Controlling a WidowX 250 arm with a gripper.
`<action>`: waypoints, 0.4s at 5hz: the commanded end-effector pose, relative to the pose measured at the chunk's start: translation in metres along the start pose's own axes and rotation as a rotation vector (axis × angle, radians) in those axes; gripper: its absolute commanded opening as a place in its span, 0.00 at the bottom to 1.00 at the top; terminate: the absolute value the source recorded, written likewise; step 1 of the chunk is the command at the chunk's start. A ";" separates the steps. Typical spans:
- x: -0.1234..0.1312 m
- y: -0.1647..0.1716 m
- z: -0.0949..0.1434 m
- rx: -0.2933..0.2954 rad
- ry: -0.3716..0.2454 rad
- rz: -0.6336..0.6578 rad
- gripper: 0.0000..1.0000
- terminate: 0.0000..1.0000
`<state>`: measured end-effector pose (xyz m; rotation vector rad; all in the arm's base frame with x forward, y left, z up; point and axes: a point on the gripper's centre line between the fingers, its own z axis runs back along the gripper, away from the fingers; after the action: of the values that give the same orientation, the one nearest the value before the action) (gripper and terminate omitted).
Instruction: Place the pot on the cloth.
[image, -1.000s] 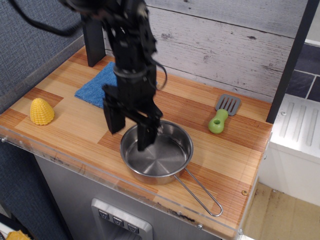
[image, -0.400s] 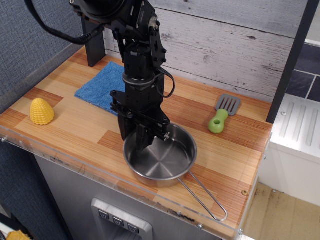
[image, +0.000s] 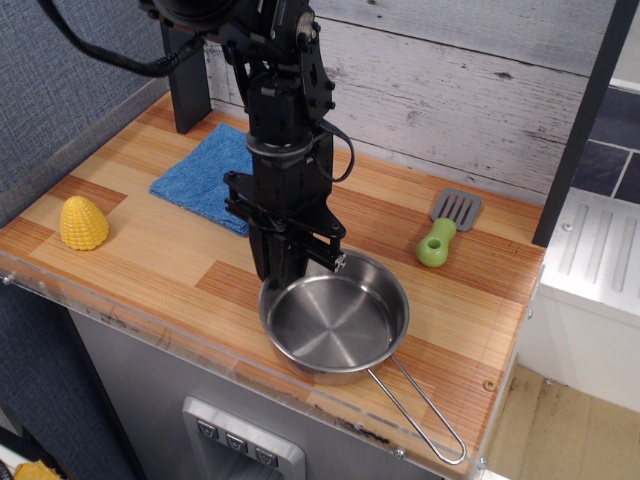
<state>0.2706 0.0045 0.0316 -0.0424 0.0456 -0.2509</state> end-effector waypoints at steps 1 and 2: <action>0.022 0.017 0.073 -0.004 -0.141 0.058 0.00 0.00; 0.037 0.064 0.085 -0.040 -0.176 0.142 0.00 0.00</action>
<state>0.3257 0.0568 0.0968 -0.1070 -0.0729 -0.1031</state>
